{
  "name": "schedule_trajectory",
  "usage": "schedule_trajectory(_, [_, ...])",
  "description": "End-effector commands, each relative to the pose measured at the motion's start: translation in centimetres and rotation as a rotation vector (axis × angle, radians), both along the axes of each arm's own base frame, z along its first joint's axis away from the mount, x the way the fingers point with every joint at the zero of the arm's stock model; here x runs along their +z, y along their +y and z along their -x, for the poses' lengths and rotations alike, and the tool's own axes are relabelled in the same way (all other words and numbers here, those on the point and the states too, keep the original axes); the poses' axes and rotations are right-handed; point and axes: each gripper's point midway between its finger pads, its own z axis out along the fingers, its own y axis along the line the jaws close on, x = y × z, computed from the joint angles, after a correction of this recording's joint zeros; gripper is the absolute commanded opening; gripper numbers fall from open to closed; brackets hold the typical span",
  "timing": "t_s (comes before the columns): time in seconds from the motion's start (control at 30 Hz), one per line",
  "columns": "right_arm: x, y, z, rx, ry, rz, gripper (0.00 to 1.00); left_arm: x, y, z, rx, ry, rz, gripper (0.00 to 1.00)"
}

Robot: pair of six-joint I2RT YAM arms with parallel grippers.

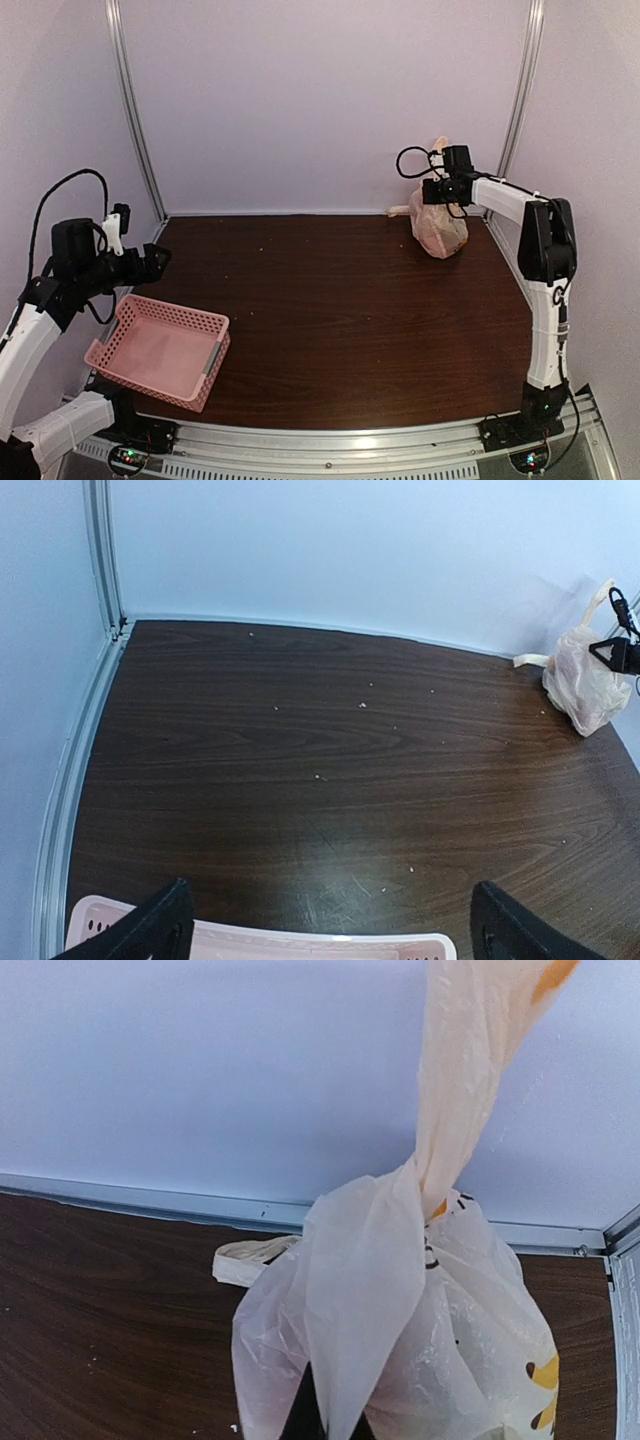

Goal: Untie the knot of the plastic bag and take out the fruit
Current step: Pick up the takeout bag from the corner of the board.

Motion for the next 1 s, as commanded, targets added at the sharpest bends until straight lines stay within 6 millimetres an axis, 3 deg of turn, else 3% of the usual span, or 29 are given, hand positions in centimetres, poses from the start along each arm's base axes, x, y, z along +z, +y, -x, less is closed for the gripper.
schedule_trajectory(0.0, [9.5, 2.8, 1.8, 0.136, -0.224, -0.129, 0.00, 1.2, -0.9, 0.0, -0.058, -0.057, 0.006, 0.98])
schedule_trajectory(0.23, [17.4, 6.5, 7.7, 0.357, -0.393, -0.272, 0.00, 2.9, -3.2, 0.8, -0.186, -0.143, 0.078, 0.98])
schedule_trajectory(0.47, [20.6, 12.3, 14.1, 0.569, -0.409, -0.301, 0.00, 4.4, -6.3, 1.8, -0.360, -0.212, 0.190, 0.98])
schedule_trajectory(0.73, [21.3, 18.8, 22.7, 0.788, -0.391, -0.347, 0.00, 5.4, -11.3, 3.5, -0.555, -0.227, 0.231, 0.91])
schedule_trajectory(0.97, [19.2, 23.2, 30.1, 1.002, -0.248, -0.388, 0.00, 5.5, -15.6, 5.7, -0.708, -0.221, 0.297, 0.91])
